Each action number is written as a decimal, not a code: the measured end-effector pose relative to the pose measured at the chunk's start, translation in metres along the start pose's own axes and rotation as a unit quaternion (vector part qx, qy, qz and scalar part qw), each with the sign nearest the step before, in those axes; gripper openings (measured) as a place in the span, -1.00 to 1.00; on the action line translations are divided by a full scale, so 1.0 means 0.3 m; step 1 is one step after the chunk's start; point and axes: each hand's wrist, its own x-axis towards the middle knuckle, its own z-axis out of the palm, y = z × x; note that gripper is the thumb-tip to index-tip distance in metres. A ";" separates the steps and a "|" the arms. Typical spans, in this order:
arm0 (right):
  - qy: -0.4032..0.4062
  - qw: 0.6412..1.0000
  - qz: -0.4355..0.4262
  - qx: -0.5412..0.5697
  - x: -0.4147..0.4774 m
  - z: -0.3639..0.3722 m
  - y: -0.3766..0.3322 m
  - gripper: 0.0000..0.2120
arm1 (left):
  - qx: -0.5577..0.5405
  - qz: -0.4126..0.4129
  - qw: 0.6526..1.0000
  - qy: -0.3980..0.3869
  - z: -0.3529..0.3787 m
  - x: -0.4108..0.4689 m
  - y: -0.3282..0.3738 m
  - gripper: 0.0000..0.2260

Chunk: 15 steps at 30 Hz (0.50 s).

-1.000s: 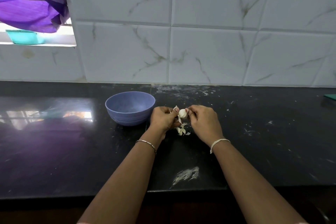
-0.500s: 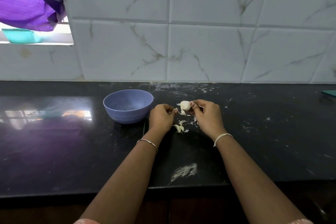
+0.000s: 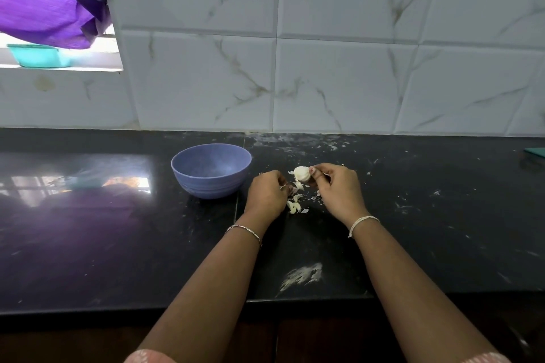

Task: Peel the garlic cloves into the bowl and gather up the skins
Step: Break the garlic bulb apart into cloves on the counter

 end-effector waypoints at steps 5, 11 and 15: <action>0.005 1.000 0.000 0.000 0.002 -0.001 -0.004 -0.81 | 0.000 0.041 0.999 0.025 0.003 -0.002 0.004 -0.83; 0.026 0.999 0.004 0.021 0.000 -0.004 -0.010 -0.82 | -0.096 0.102 0.984 0.106 -0.016 -0.023 0.041 -0.80; 0.052 0.996 0.010 0.078 0.002 0.002 -0.021 -0.83 | -0.263 0.063 0.962 0.037 -0.024 -0.027 0.060 -0.72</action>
